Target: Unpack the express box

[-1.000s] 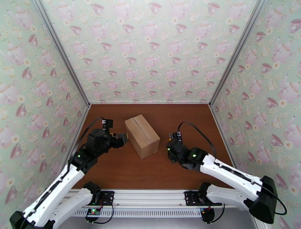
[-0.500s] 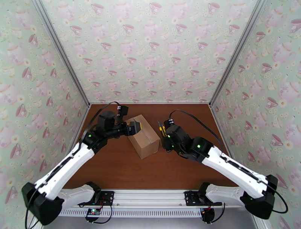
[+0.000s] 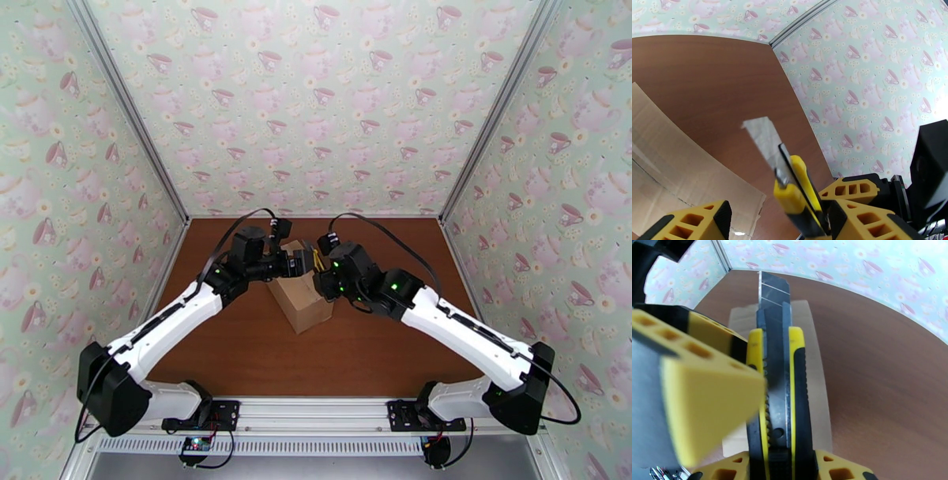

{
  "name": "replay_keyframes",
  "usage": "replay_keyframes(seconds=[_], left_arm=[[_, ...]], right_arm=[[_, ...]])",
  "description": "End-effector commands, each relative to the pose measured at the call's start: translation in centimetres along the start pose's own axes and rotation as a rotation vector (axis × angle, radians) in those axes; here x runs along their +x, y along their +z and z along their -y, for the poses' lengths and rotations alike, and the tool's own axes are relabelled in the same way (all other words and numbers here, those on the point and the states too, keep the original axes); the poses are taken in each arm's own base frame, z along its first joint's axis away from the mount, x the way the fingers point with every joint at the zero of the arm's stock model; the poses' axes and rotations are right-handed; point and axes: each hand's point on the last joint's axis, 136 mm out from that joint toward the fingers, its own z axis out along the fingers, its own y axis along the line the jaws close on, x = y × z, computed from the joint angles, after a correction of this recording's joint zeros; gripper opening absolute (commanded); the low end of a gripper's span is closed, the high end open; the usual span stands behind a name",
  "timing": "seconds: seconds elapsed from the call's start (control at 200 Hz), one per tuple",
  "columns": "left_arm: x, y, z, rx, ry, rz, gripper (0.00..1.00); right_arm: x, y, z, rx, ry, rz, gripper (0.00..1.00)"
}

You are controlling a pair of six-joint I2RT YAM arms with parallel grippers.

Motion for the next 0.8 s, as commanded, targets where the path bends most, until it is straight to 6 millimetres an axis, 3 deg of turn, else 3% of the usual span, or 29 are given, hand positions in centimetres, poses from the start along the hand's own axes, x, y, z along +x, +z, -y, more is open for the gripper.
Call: replay_keyframes(seconds=[0.0, 0.796], left_arm=[[-1.5, 0.0, 1.7, 0.049, 0.022, 0.035, 0.71], [-2.8, 2.2, 1.4, 0.07, 0.001, 0.04, 0.48]], right_arm=[[-2.0, -0.6, -1.0, -0.049, -0.01, 0.047, 0.34], [-2.5, -0.6, -1.6, -0.076, -0.026, 0.052, 0.31]])
